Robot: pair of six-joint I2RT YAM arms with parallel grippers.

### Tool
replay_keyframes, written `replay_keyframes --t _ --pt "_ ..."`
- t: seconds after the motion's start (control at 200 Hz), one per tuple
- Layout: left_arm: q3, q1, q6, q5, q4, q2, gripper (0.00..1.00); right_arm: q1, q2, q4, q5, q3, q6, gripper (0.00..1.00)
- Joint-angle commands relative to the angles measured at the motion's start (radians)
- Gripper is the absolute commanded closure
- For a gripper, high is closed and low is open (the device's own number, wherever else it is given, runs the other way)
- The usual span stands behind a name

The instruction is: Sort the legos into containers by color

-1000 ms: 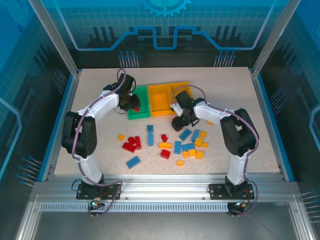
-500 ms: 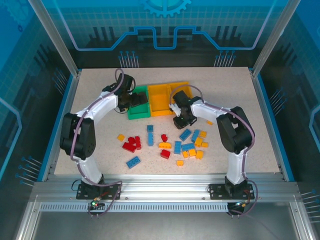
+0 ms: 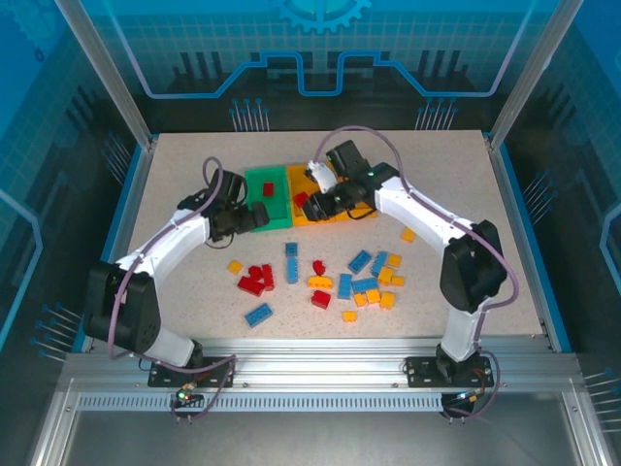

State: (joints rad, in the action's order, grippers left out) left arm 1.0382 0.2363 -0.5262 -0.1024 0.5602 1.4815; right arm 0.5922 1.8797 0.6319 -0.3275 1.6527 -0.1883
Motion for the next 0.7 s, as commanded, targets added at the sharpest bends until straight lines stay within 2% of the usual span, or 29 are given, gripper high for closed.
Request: replay_keyframes --t 0.0,0.235,0.37,0.495,0.56,0.66,0.695 --pt "-0.085 -0.005 -0.066 -0.016 0.020 -0.073 0.01 0.038 0.133 -0.007 -0.127 0.120 -0.164 0.81" --pt "-0.143 -0.005 -0.099 0.014 0.023 -0.126 0.01 0.057 0.360 0.121 -0.058 0.433 -0.312 0.80" --pt "-0.164 0.001 -0.097 0.050 0.010 -0.149 0.01 0.055 0.441 0.149 -0.028 0.539 -0.401 0.79" --pt "-0.170 0.038 -0.114 0.053 0.038 -0.167 0.01 0.058 0.520 0.162 -0.014 0.617 -0.455 0.69" --pt "-0.179 0.068 -0.134 0.050 0.053 -0.174 0.01 0.061 0.549 0.180 -0.014 0.664 -0.466 0.58" --pt "-0.192 0.117 -0.180 0.052 0.075 -0.183 0.01 0.064 0.589 0.223 -0.021 0.733 -0.466 0.49" --pt "-0.196 0.134 -0.196 0.048 0.083 -0.189 0.01 0.066 0.593 0.226 -0.024 0.740 -0.467 0.42"
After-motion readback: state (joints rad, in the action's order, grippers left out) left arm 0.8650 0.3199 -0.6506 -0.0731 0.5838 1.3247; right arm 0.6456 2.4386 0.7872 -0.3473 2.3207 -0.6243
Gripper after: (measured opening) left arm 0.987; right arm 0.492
